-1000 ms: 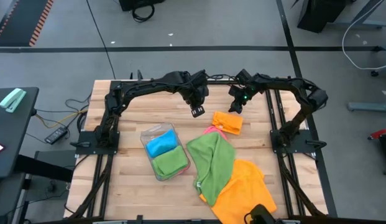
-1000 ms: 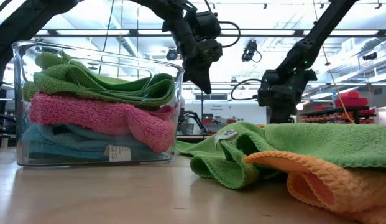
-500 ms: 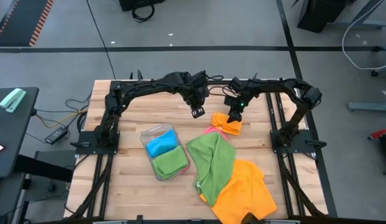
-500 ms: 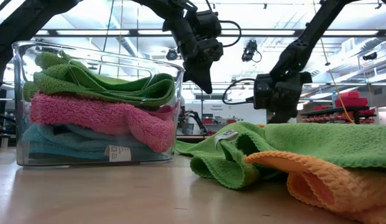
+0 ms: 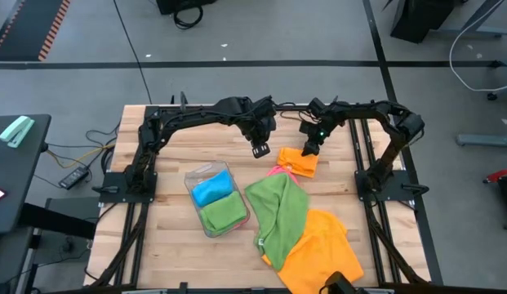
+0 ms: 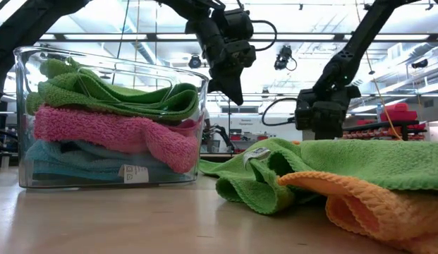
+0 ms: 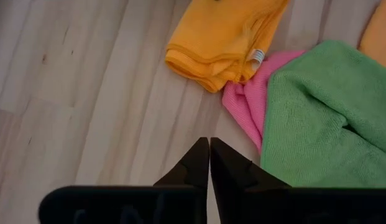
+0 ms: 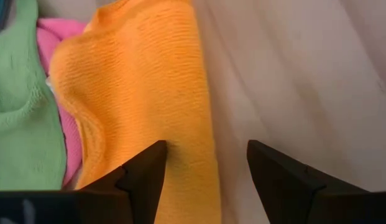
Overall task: Fold microfiber towels
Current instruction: Put the top yellow towel into the transparent bin
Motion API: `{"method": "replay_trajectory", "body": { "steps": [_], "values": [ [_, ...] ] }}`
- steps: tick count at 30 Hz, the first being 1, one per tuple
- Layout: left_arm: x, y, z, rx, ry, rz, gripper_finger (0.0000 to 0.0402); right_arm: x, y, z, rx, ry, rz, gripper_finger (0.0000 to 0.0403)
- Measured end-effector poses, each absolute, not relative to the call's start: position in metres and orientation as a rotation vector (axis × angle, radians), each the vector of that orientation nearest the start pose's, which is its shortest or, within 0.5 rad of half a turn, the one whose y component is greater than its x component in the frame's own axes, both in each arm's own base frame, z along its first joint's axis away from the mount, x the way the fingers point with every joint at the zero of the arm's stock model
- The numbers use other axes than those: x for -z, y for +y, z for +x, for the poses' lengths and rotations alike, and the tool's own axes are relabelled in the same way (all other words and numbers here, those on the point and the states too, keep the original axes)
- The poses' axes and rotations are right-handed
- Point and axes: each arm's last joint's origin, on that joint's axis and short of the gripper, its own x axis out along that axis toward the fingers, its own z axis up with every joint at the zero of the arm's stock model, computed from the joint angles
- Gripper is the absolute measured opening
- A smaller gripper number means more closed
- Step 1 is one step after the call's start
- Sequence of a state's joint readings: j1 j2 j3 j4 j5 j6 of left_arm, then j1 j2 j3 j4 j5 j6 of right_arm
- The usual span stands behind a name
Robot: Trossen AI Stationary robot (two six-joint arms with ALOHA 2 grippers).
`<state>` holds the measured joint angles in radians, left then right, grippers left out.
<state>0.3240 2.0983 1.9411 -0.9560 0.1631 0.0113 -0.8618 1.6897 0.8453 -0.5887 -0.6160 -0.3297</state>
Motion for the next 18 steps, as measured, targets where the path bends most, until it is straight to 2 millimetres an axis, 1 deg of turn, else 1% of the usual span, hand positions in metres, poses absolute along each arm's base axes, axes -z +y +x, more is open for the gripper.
{"method": "replay_trajectory", "body": {
  "steps": [3,5,8,10,13,18],
  "values": [
    [-0.266,0.137,0.426,-0.136,1.079,-0.256,0.0019,-0.129,-0.197,0.184,0.036,1.039,0.702,0.0232],
    [-0.266,0.136,0.426,-0.135,1.075,-0.255,0.0014,-0.125,-0.197,0.185,0.020,1.030,0.724,0.0230],
    [-0.267,0.137,0.426,-0.135,1.071,-0.254,0.0011,-0.119,-0.195,0.190,-0.022,1.022,0.779,0.0224],
    [-0.267,0.137,0.426,-0.135,1.072,-0.255,0.0012,-0.121,-0.194,0.194,-0.035,1.019,0.770,0.0221],
    [-0.267,0.135,0.427,-0.131,1.073,-0.253,0.0019,-0.120,-0.191,0.195,-0.085,0.984,0.847,0.0219],
    [-0.267,0.132,0.428,-0.126,1.074,-0.249,0.0026,-0.120,-0.178,0.205,-0.120,1.039,0.827,0.0210]
  ]
}}
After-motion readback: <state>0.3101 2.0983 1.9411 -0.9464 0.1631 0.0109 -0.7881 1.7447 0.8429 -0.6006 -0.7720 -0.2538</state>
